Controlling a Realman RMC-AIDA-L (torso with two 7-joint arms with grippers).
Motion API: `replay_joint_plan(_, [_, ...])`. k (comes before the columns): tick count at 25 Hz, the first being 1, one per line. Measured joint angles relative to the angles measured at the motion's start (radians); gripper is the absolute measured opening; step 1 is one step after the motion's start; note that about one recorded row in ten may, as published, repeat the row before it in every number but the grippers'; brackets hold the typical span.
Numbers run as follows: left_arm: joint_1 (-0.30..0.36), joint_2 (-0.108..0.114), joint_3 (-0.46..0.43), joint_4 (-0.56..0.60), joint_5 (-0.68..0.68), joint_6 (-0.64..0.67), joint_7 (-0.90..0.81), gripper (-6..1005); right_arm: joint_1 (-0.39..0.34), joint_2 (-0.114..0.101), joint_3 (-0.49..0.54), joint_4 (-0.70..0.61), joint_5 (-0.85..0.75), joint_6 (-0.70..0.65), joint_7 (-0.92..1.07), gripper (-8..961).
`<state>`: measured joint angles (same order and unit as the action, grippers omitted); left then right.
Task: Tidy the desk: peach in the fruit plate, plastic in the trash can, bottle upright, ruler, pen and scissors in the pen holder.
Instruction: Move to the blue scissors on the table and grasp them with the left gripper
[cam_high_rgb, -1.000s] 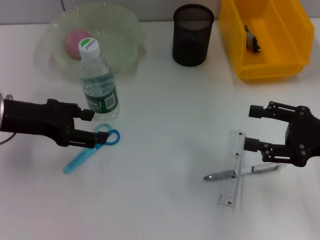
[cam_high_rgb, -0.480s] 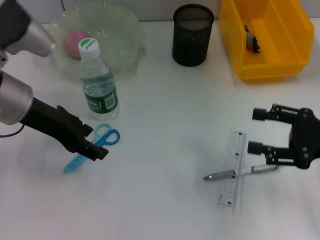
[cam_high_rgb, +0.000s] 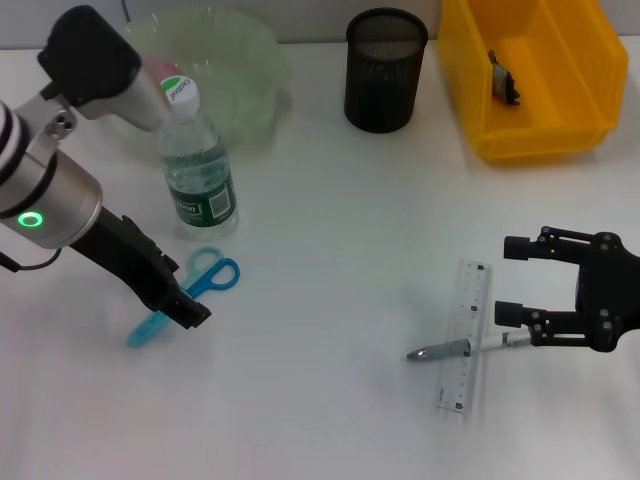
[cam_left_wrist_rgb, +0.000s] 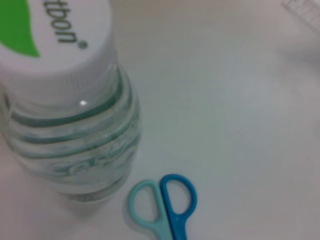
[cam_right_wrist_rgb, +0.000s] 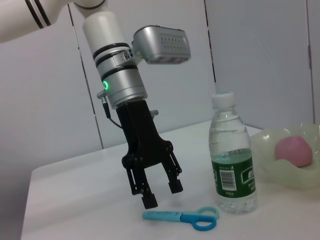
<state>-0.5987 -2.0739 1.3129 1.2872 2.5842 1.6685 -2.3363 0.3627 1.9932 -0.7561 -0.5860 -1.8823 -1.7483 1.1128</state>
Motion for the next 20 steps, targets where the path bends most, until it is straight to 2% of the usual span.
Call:
replay_joint_plan(1, [0.000,0.000,0.000,0.000,0.000,0.000,0.000,782,0.000,0.000,0.000,0.000,0.000,0.000,0.000,787])
replay_joint_plan(4, [-0.021,-0.003,0.085,0.008,0.073,-0.007,-0.070,782,-0.002,0.002,0.000,-0.003,0.000,0.000,0.000,787])
replay_joint_plan(6, [-0.022,-0.003,0.099,0.012,0.081,-0.008,-0.078,783,-0.002,0.002,0.000,-0.004,0.000,0.000,0.000,787])
replay_joint_plan(7, [-0.023,-0.004,0.173,0.037,0.110,-0.022,-0.123,783,-0.002,0.002,0.000,-0.005,0.000,0.000,0.000,787])
replay_joint_plan(10, [-0.020,-0.005,0.210,0.054,0.122,-0.034,-0.145,783,-0.003,0.002,0.001,-0.005,0.000,0.000,0.000,787])
replay_joint_plan(12, [-0.009,-0.005,0.267,0.079,0.127,-0.056,-0.170,783,-0.004,0.002,0.001,-0.005,0.000,-0.001,0.000,787])
replay_joint_plan(20, [-0.006,-0.006,0.299,0.073,0.129,-0.072,-0.185,782,-0.005,0.003,0.001,-0.005,0.000,0.000,0.000,787])
